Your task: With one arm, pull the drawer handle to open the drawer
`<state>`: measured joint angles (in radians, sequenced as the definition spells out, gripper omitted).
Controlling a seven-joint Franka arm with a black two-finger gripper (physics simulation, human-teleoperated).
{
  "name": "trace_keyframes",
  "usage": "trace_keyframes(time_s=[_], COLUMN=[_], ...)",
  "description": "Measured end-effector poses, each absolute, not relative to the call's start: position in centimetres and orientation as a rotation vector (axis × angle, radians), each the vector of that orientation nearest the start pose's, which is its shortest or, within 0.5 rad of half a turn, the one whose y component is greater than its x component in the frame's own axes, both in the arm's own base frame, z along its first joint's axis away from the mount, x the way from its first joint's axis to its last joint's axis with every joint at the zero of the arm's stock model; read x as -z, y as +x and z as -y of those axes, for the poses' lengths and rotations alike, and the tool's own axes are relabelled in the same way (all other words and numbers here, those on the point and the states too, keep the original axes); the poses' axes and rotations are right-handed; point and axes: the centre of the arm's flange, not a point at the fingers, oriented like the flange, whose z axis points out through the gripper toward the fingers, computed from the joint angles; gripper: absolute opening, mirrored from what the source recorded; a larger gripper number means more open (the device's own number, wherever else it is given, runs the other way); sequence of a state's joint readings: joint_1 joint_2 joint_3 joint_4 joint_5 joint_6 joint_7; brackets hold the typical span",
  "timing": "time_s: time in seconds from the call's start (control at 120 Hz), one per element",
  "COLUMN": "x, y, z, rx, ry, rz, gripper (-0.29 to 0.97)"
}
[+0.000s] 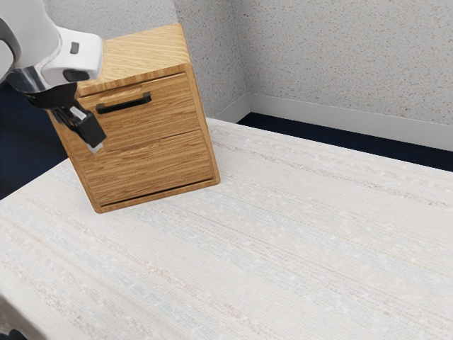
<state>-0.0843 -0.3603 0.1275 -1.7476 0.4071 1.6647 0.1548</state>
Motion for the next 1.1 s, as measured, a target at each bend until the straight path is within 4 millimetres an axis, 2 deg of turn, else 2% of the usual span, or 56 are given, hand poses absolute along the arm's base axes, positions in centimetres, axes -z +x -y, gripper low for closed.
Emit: trace_keyframes(time_s=[0.192,0.267,0.333,0.375,0.617,0.875,1.1], x=[-74.4,-74.5,-74.5,-74.7,-74.8,-75.6,-74.2], y=[44.4,44.5,44.2,44.0,44.8,44.9,47.3], z=[-9.9,-11.8,-14.4,-15.1,-16.2,-20.3,-20.1], rx=[0.382,0.395,0.398,0.404,0.392,0.386,0.357], ry=[-2.670,-2.652,-2.651,-2.644,-2.604,-2.552,-2.515], rz=[-0.148,-0.153,-0.127,-0.128,-0.239,-0.267,-0.388], gripper=[0.68,0.68,0.68,0.68,0.68,0.68,0.68])
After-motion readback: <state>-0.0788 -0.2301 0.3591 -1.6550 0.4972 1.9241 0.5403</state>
